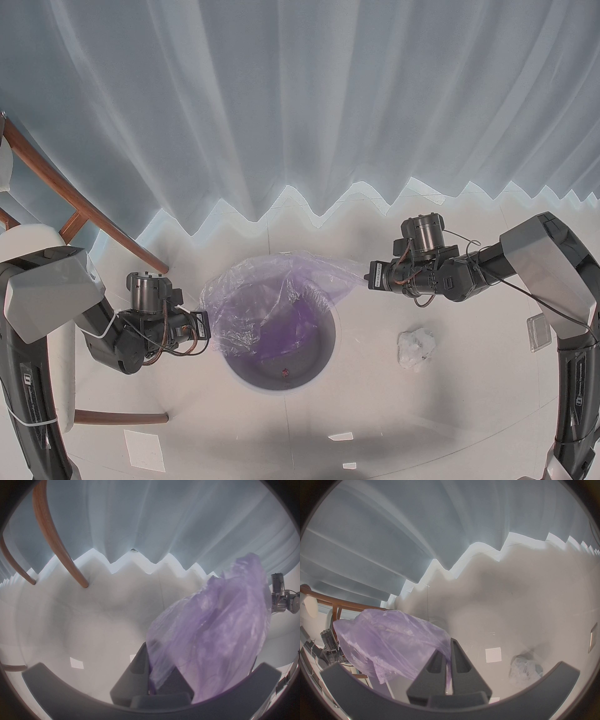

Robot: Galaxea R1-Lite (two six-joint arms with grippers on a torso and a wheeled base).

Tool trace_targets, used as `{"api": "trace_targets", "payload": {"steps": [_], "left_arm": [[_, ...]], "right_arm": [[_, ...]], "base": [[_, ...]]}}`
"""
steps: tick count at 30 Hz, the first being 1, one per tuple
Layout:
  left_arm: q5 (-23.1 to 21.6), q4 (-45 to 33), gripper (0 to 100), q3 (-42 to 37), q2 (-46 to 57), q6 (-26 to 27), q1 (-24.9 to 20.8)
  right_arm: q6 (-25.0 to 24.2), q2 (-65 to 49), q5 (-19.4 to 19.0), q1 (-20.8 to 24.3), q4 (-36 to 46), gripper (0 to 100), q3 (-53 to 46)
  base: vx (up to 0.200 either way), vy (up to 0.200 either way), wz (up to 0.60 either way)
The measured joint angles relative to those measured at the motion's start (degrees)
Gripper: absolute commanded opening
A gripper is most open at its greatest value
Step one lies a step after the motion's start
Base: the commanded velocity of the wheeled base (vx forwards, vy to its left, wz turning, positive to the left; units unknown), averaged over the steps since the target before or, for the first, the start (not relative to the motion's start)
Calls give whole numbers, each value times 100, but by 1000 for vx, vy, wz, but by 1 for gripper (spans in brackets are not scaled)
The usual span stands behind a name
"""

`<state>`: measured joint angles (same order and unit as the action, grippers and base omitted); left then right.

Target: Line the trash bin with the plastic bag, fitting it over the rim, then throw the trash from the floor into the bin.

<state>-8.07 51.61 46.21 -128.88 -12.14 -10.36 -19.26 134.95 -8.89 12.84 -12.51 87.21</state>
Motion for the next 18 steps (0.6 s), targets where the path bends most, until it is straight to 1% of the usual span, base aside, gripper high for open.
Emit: {"api": "trace_targets", "payload": {"steps": [3,9,10,15,17,18], "left_arm": [[-152,397,0,-254,33,5,-13],[-229,939,0,-851,99,11,-29],[-233,1026,0,-925,106,10,-29],[-246,1407,0,-1190,112,7,-35],[-249,1443,0,-1229,115,5,-35],[-249,1459,0,-1246,118,2,-40]], "right_arm": [[-4,-102,-4,26,-174,0,-243],[-15,-300,-6,48,-473,0,-640],[-20,-328,-6,48,-528,100,-684],[-151,-502,-13,46,-646,100,-857],[-315,-590,-46,41,-642,100,-909],[-492,-656,-94,39,-638,100,-935]], "base": [[0,0,0],[0,0,0],[0,0,0],[0,0,0],[0,0,0],[0,0,0]]}}
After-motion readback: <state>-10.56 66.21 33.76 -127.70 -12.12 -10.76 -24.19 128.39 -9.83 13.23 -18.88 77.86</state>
